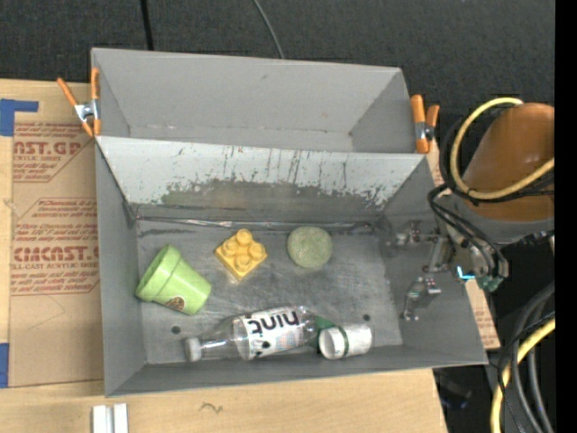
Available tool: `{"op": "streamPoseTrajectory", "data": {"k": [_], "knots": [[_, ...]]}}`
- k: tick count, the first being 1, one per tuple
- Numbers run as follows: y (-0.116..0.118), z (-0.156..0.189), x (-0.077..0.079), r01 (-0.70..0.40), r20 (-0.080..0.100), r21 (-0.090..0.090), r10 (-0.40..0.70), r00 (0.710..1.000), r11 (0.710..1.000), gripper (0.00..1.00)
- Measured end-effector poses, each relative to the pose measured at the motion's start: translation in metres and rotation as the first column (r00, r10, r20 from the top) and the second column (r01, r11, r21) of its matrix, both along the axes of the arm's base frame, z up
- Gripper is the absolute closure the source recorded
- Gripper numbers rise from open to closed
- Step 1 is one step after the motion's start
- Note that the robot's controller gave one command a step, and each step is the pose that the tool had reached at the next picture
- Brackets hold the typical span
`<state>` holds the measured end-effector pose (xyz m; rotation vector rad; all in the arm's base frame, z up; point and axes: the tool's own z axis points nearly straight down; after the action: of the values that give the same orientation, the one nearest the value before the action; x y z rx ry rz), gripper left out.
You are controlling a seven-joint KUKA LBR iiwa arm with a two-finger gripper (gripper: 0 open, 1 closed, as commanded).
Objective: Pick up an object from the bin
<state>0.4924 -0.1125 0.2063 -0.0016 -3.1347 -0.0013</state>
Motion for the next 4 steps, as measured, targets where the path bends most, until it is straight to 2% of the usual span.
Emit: {"op": "streamPoseTrajectory", "data": {"k": [1,2,3,4], "knots": [[0.001,0.004,0.002,-0.002,0.008,-0.001,0.002,1.0,1.0,0.0],[0.041,-0.064,0.039,-0.056,0.014,-0.002,0.056,0.998,0.998,0.0],[0.069,-0.079,0.058,-0.101,-0.001,0.001,0.101,0.995,0.995,0.0],[0.071,-0.056,0.091,-0.169,0.012,-0.002,0.169,0.986,0.986,0.0]]}}
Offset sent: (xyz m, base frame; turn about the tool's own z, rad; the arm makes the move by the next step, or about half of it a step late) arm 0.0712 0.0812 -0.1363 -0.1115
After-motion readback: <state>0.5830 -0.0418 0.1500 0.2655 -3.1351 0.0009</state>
